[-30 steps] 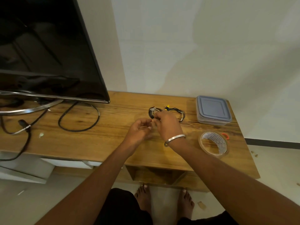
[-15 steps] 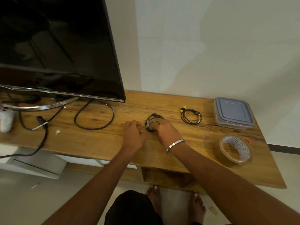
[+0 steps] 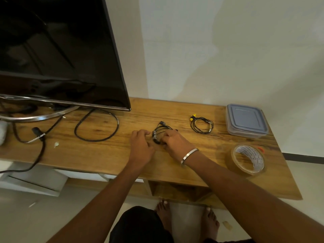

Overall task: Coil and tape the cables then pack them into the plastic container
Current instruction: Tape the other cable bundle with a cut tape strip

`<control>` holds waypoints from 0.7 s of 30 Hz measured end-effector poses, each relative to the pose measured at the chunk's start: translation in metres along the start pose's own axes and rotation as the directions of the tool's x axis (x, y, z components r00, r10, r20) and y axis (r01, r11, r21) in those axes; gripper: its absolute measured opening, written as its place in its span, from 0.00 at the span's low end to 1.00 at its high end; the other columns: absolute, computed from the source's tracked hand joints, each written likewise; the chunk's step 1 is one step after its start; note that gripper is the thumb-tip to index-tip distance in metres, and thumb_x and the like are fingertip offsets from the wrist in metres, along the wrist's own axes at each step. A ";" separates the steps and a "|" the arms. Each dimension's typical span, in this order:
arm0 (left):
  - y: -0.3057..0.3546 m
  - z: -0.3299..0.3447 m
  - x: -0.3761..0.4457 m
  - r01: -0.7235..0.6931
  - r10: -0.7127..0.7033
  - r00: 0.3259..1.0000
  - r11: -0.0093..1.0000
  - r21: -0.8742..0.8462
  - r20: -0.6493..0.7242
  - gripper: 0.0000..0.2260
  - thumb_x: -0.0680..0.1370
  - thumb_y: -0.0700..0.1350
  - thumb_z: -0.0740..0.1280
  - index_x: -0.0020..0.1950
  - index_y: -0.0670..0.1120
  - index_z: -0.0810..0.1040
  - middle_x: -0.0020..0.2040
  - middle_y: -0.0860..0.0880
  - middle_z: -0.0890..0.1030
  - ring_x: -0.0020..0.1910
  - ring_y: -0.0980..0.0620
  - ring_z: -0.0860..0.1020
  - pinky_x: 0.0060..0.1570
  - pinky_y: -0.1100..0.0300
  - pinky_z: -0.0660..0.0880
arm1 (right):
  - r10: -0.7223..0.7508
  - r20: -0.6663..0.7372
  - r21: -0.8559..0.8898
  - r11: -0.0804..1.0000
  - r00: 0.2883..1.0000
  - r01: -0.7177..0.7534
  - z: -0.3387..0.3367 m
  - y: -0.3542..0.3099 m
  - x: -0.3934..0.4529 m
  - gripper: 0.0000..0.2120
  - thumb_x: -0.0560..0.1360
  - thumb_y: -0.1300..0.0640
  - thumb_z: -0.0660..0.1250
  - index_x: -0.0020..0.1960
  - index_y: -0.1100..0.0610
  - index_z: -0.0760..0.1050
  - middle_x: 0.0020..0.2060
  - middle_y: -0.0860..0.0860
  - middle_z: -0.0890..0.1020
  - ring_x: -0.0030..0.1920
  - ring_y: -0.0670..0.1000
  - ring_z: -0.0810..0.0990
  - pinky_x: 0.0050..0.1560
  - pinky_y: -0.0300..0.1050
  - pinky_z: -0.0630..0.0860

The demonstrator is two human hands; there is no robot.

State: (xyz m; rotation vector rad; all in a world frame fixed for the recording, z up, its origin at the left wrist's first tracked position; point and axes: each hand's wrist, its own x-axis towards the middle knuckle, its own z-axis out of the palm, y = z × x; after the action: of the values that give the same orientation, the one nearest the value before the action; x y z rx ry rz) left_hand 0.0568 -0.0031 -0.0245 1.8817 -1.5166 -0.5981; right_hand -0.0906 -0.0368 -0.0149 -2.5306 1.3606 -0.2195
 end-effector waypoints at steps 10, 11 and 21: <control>0.037 0.015 -0.015 -0.132 0.129 0.979 0.991 -0.014 -0.158 0.18 0.71 0.30 0.64 0.59 0.43 0.74 0.59 0.44 0.68 0.58 0.49 0.67 0.57 0.60 0.66 | 0.149 -0.088 0.213 0.969 0.985 -0.127 -0.022 0.007 -0.020 0.13 0.76 0.61 0.61 0.59 0.61 0.74 0.57 0.56 0.73 0.55 0.57 0.75 0.56 0.50 0.74; 0.043 0.021 -0.018 -0.165 0.158 0.977 0.986 -0.037 -0.146 0.18 0.71 0.29 0.64 0.58 0.42 0.74 0.58 0.45 0.69 0.58 0.49 0.68 0.58 0.59 0.67 | 0.163 -0.090 0.197 0.970 0.983 -0.143 -0.027 0.012 -0.024 0.13 0.76 0.60 0.61 0.59 0.61 0.74 0.57 0.56 0.72 0.55 0.57 0.75 0.56 0.52 0.74; 0.116 0.099 -0.055 -0.174 0.259 0.934 0.931 -0.320 0.246 0.15 0.79 0.35 0.62 0.65 0.45 0.72 0.55 0.49 0.75 0.49 0.57 0.75 0.46 0.72 0.73 | 0.439 -0.011 -0.161 0.886 0.899 -0.435 -0.098 0.095 -0.088 0.14 0.76 0.50 0.60 0.57 0.55 0.77 0.56 0.53 0.76 0.60 0.56 0.72 0.61 0.55 0.66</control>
State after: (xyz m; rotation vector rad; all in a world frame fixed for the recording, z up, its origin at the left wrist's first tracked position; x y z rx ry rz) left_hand -0.1040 0.0164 -0.0117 1.4229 -1.6831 -0.9633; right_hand -0.2397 -0.0288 0.0495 -2.2488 1.9590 0.0129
